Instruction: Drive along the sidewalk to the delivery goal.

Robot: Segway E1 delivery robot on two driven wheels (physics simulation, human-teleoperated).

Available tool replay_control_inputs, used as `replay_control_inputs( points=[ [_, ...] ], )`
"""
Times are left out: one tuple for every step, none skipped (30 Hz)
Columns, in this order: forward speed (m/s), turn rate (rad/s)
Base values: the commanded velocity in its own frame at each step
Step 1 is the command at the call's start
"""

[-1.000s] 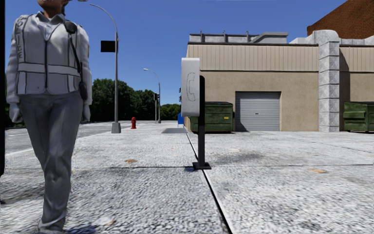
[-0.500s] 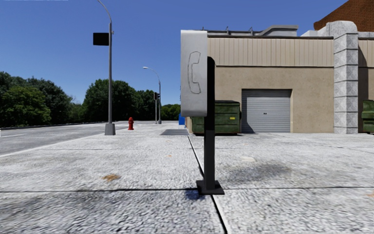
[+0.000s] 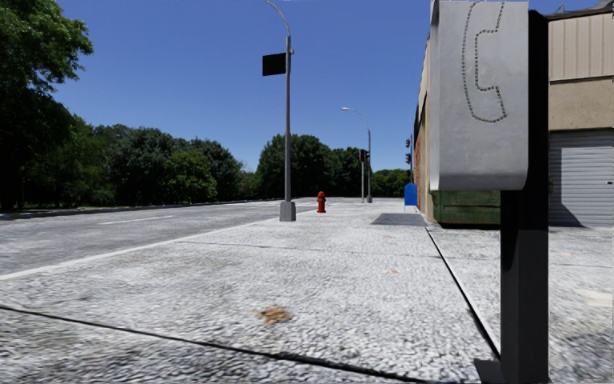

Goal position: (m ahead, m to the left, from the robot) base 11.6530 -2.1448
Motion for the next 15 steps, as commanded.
replay_control_inputs(
  points=[
    [1.23, 0.9],
    [1.2, 0.73],
    [1.12, 0.0],
    [1.12, 0.0],
    [1.03, 0.0],
    [0.93, 0.0],
    [0.84, 0.0],
    [0.82, 0.0],
    [0.82, 0.0],
    [0.82, 0.0],
    [0.82, 0.0],
    [0.82, 0.0],
    [0.82, 0.0],
    [0.82, 0.0],
    [0.82, 0.0]
  ],
)
